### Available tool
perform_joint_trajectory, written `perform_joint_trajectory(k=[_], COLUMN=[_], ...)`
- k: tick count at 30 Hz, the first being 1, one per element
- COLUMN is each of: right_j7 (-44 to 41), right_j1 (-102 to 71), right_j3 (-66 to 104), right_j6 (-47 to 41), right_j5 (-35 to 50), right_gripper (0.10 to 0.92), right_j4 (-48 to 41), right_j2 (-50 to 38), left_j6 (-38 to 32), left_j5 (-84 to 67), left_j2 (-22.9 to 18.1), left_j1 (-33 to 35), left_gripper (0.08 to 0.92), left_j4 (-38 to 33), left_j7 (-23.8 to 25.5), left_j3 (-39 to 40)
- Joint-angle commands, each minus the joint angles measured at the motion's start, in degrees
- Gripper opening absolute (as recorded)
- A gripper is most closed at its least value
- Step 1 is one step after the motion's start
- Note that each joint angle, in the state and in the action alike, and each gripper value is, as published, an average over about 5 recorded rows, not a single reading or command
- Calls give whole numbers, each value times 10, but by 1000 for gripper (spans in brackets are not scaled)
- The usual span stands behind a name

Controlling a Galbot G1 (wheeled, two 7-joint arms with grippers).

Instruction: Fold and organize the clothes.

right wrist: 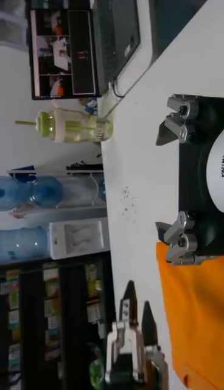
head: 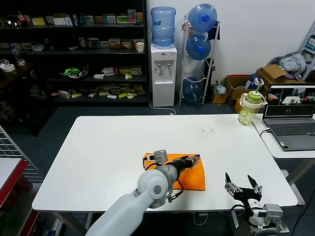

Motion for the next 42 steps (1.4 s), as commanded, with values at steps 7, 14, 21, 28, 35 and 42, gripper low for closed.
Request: perform_joint_trajectory(k=[7, 14, 21, 28, 35, 42], right_j7=[-160, -171, -170, -175, -193, -205], right_j1=[24, 12, 6, 1, -3, 0], right_j3=[64, 86, 94, 93, 100, 99], right_j6=[162, 215, 250, 261, 267, 279], right_j5=[-9, -62, -91, -113, -122, -139], right_gripper=[823, 823, 823, 823, 823, 823], right_j4=[-81, -100, -115, -115, -115, -118], right_j2=[-10, 19, 55, 69, 71, 85], left_j6=[-305, -357, -359, -358, -362, -367], left_j5=[327, 351, 355, 366, 379, 389], left_j2=[165, 133, 125, 110, 90, 70], left_j1=[478, 512, 515, 515, 511, 508], left_gripper=[800, 822, 823, 823, 823, 823], left_j4=[-106, -109, -118, -126, -125, -129], left_j7=[414, 458, 462, 457, 452, 454], left_j3=[-463, -517, -518, -504, -513, -532])
